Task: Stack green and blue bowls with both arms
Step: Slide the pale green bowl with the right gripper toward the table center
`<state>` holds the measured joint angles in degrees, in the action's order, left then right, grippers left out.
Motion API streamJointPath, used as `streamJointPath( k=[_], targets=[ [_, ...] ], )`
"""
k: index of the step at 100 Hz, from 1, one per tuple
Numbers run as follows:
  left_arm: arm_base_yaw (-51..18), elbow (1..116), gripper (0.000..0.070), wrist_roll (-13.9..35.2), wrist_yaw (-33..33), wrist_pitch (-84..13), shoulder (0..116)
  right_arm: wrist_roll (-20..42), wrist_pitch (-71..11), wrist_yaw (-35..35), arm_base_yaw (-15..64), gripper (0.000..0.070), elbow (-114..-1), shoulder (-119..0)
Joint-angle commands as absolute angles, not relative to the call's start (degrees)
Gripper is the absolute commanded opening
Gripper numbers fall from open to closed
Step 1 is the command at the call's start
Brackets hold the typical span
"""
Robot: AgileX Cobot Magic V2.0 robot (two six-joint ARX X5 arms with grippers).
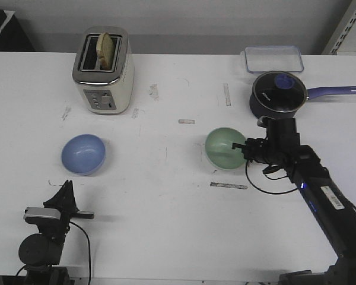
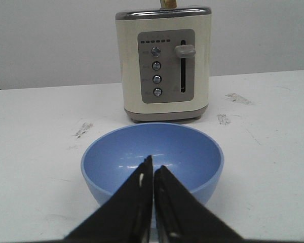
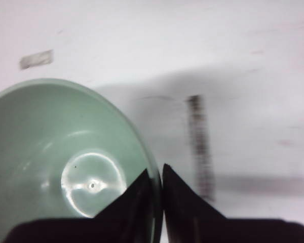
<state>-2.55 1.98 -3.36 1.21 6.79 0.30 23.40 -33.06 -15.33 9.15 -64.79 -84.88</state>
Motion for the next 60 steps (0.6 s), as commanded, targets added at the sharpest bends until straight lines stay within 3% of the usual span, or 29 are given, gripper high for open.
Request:
streamJointPath(
  k=[1, 37, 60],
  targets=[
    [-2.63, 0.71, 0.0004, -3.62, 1.32, 7.51, 0.19, 28.32, -31.48, -12.93, 12.91, 0.0007, -65.65, -85.80],
    [-2.63, 0.71, 0.0004, -3.62, 1.32, 7.51, 0.19, 39.20, -25.65, -5.15, 27.44, 0.0006, -65.65, -89.47],
    [-2.63, 0.71, 0.0004, -3.62, 1.32, 7.49, 0.19, 40.56, -22.65, -4.21, 30.81, 0.0006, -65.65, -93.34]
  ],
)
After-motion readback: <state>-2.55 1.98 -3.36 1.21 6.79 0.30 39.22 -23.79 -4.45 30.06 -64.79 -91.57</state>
